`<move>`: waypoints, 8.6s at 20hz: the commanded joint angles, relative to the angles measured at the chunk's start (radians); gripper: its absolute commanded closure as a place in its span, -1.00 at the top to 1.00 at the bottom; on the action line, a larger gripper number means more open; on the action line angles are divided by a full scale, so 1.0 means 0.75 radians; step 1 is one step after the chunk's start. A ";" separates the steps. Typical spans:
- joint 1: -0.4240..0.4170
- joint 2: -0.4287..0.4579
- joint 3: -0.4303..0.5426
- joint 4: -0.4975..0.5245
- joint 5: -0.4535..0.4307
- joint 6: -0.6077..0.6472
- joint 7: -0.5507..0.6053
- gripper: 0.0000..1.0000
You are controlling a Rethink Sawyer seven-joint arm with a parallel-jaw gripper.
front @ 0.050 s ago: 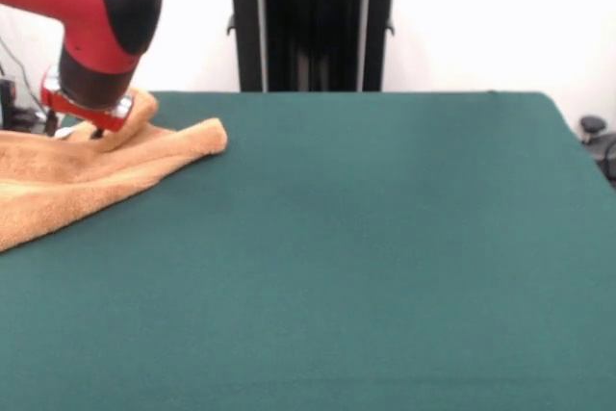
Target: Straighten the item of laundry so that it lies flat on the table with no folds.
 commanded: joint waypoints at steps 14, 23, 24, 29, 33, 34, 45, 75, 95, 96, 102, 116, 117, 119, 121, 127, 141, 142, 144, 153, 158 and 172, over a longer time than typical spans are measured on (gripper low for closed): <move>0.251 0.222 -0.069 0.228 0.362 -0.204 0.557 1.00; 0.215 0.267 -0.032 0.337 0.768 -0.094 0.613 1.00; 0.190 0.272 -0.016 0.350 0.809 -0.076 0.599 1.00; 0.150 0.289 0.013 0.383 0.928 -0.066 0.571 1.00; 0.141 0.303 0.030 0.409 1.014 -0.105 0.570 1.00; 0.133 0.304 0.039 0.420 1.037 -0.111 0.563 1.00; 0.121 0.303 0.056 0.466 1.204 -0.121 0.504 1.00; 0.193 -0.080 -0.149 0.320 0.912 0.438 0.165 1.00; 0.144 0.119 -0.103 0.001 0.740 0.338 0.204 1.00; 0.143 0.131 -0.098 -0.030 0.734 0.360 0.190 1.00; 0.134 0.169 -0.067 -0.162 0.746 0.518 0.141 1.00; 0.125 0.216 -0.036 -0.301 0.778 0.619 0.142 1.00; 0.129 0.216 -0.039 -0.304 0.775 0.618 0.145 1.00; 0.128 0.204 -0.038 -0.285 0.775 0.595 0.145 1.00; 0.115 0.186 -0.025 -0.246 0.779 0.534 0.137 1.00; 0.093 0.151 0.025 -0.192 0.688 0.253 0.056 1.00; 0.063 0.124 0.049 -0.141 0.612 0.113 0.099 1.00; 0.065 0.119 0.047 -0.133 0.603 0.094 0.110 1.00; 0.062 0.101 0.043 -0.100 0.590 0.033 0.146 1.00; 0.010 0.090 0.049 -0.062 0.468 -0.061 0.072 -1.00; -0.036 0.061 0.095 -0.011 0.491 -0.077 0.076 -1.00; -0.279 -0.009 0.219 0.200 0.484 -0.163 0.043 -1.00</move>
